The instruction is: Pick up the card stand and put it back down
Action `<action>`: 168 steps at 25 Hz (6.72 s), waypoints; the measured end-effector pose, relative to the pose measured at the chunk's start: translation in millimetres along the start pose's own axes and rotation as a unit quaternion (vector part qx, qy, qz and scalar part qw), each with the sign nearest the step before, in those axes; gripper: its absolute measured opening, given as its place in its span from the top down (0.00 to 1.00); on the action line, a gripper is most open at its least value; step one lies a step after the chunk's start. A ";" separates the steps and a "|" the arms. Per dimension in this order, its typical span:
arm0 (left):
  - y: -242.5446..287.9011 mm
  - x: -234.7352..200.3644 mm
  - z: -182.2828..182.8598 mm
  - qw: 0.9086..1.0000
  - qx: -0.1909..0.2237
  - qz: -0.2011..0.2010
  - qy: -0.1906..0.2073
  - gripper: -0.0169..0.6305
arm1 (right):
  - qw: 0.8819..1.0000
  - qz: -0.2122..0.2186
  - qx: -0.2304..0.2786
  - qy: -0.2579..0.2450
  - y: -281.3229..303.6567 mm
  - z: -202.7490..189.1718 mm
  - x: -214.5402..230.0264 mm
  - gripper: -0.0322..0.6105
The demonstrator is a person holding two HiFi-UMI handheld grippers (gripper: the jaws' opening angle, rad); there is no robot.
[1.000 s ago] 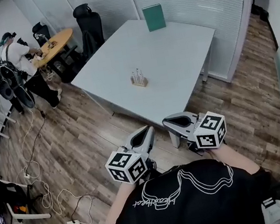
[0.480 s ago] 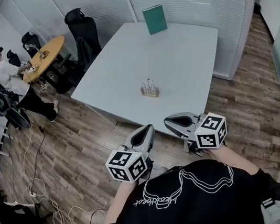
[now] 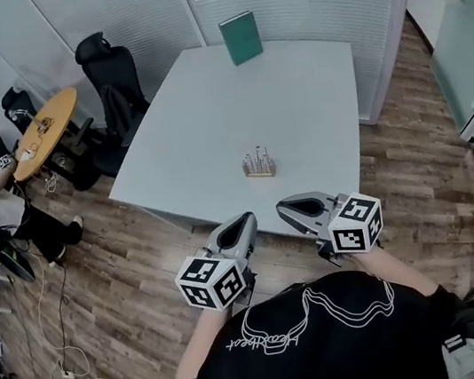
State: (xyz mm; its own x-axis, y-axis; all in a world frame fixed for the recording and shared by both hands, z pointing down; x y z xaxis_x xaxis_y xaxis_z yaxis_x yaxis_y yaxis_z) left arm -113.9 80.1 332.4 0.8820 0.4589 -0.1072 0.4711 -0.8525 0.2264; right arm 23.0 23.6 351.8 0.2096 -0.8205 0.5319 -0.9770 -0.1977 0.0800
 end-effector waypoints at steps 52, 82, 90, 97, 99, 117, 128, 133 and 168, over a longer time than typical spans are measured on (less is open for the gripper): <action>179.2 -190.4 -91.6 0.990 -0.138 -0.031 -0.013 0.81 | 0.983 -0.160 -0.087 -0.007 82.9 -5.3 223.2 0.78; 235.7 -222.8 -148.3 0.979 -0.200 -0.038 0.032 0.77 | 0.958 -0.200 -0.187 -0.090 136.6 -47.6 285.3 0.72; 239.9 -222.1 -149.3 0.978 -0.203 -0.021 0.048 0.85 | 0.957 -0.204 -0.183 -0.091 136.8 -48.2 288.2 0.73; 241.7 -221.1 -148.6 0.978 -0.204 -0.013 0.047 0.86 | 0.958 -0.204 -0.180 -0.090 136.1 -45.3 289.2 0.74; 242.1 -220.9 -148.5 0.978 -0.205 -0.011 0.045 0.86 | 0.958 -0.205 -0.179 -0.095 135.5 -46.1 290.3 0.74; 232.2 -205.4 -138.8 0.978 -0.206 -0.011 0.021 0.86 | 0.960 -0.205 -0.165 -0.092 121.1 -40.4 272.5 0.74; 204.6 -177.0 -113.0 0.981 -0.191 -0.005 0.027 0.86 | 0.964 -0.198 -0.147 -0.103 99.5 -32.1 235.8 0.74; 186.0 -161.5 -98.6 0.983 -0.178 -0.006 0.034 0.86 | 0.967 -0.194 -0.136 -0.095 88.1 -25.0 211.8 0.74; 53.1 -69.8 -31.7 0.990 -0.127 0.011 0.054 0.86 | 0.971 -0.181 -0.086 -0.129 32.7 -9.2 51.9 0.75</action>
State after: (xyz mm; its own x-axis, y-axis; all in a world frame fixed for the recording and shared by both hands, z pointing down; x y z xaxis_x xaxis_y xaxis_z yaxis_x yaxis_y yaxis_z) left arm -150.9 10.8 382.6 0.8791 0.4766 0.0006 0.4217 -0.7786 0.4648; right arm 1.6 -20.6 389.8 0.5227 -0.8249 0.2153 -0.8245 -0.4250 0.3735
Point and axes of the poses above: the fingertips, and each gripper's own axes: y forward along the fingers, x to its right, z out of its top, the point moved 6 cm from there along -y, backward along the fingers, and after that the axes turned 11 degrees about y, right-handed, at the moved point
